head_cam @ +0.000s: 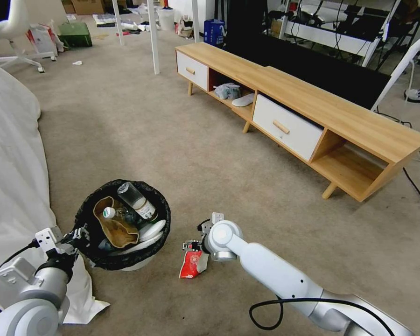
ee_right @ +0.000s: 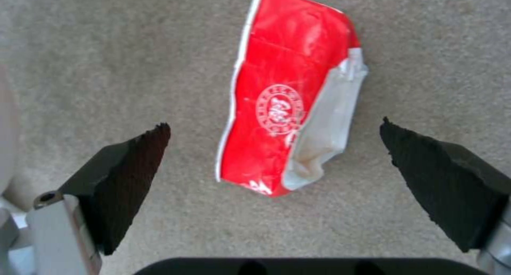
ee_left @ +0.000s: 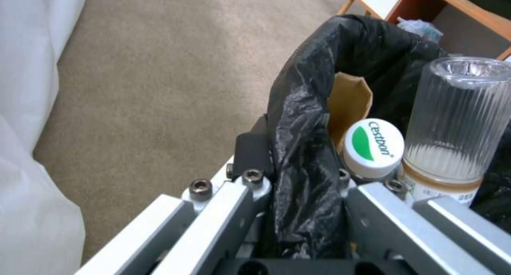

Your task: Pick up the trash bin and place the garbage on the floor into it.

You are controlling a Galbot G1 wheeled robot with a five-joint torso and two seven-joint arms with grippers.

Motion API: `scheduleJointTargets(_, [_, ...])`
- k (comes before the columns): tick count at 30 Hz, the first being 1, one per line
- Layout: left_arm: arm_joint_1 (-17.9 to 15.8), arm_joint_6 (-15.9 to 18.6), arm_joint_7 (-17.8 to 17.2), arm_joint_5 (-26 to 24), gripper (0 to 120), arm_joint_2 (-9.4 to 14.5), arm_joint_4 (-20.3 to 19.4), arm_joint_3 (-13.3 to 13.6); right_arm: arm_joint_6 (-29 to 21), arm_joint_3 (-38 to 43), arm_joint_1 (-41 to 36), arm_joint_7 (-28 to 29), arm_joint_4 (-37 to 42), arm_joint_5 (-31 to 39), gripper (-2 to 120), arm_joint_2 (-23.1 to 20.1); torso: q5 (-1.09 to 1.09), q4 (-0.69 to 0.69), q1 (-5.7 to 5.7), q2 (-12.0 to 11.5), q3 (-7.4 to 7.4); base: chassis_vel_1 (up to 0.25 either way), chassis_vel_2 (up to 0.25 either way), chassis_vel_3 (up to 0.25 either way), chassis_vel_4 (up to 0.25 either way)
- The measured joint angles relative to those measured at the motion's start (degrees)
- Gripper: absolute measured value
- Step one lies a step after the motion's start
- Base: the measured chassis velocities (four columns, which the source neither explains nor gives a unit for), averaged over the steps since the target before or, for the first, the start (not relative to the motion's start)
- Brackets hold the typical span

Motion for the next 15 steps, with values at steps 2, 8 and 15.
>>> scheduleJointTargets(2, [-0.08,0.00,-0.01,0.07,0,0.01,0.15,0.13,-0.03,0.08,-0.09,-0.23,-0.51,-0.27,100,0.00,0.00,0.00,0.00,0.00,0.00,0.000,0.000,0.000,0.000])
scheduleJointTargets(8, [-0.33,0.00,-0.08,0.45,0,-0.05,0.63,0.65,-0.21,0.23,-0.23,-2.50,-2.61,-2.91,100,0.03,0.00,0.00,0.00,0.00,0.00,0.000,0.000,0.000,0.000])
scheduleJointTargets(15, [-0.44,0.00,-0.08,0.68,0,0.19,1.30,1.26,-0.35,0.38,-0.11,-5.57,-5.91,-5.64,100,0.94,0.00,0.00,0.00,0.00,0.00,0.000,0.000,0.000,0.000])
